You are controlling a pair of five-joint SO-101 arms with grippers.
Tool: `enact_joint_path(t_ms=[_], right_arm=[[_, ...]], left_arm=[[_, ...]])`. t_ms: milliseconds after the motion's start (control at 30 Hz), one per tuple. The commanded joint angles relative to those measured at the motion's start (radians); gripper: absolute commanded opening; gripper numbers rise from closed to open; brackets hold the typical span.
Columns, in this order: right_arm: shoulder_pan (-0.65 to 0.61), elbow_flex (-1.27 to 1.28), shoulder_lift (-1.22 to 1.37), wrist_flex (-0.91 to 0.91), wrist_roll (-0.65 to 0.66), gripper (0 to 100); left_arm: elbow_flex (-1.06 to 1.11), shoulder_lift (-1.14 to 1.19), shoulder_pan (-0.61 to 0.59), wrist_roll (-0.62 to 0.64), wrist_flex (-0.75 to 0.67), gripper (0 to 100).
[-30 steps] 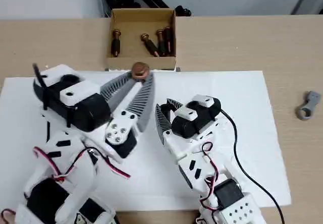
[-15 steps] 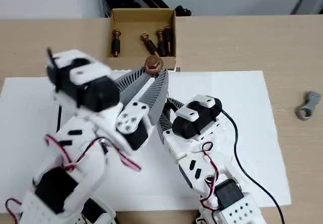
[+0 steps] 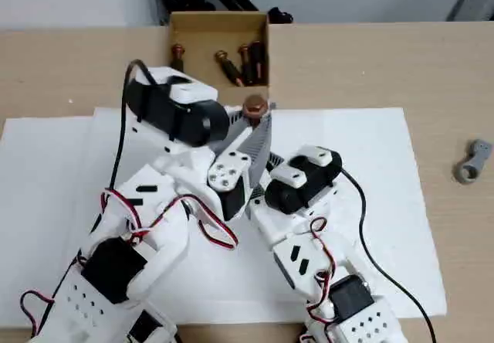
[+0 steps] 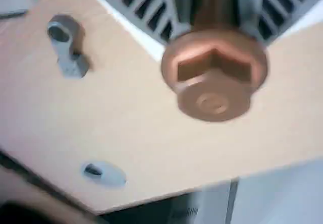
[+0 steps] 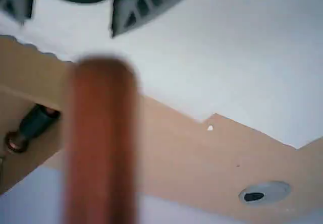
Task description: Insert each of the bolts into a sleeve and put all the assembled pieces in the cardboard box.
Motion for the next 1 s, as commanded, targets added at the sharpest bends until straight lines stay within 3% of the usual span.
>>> enact_joint_path(t_ms=[0,333,967], right_arm=[[-0.008,-0.037,-0.018,-0.024,-0.006,0.3],[-0.008,-0.037,-0.018,-0.024,-0.006,0.3],[-0.008,-0.037,-0.018,-0.024,-0.008,0.3]], left_arm=[[0.024,0.002,-0.002,0.002,-0.049,0],[0.048,0.002,-0.083,0.005,-0.066,0],[0.094,0.005,-0.077,0.006,-0.083,0]])
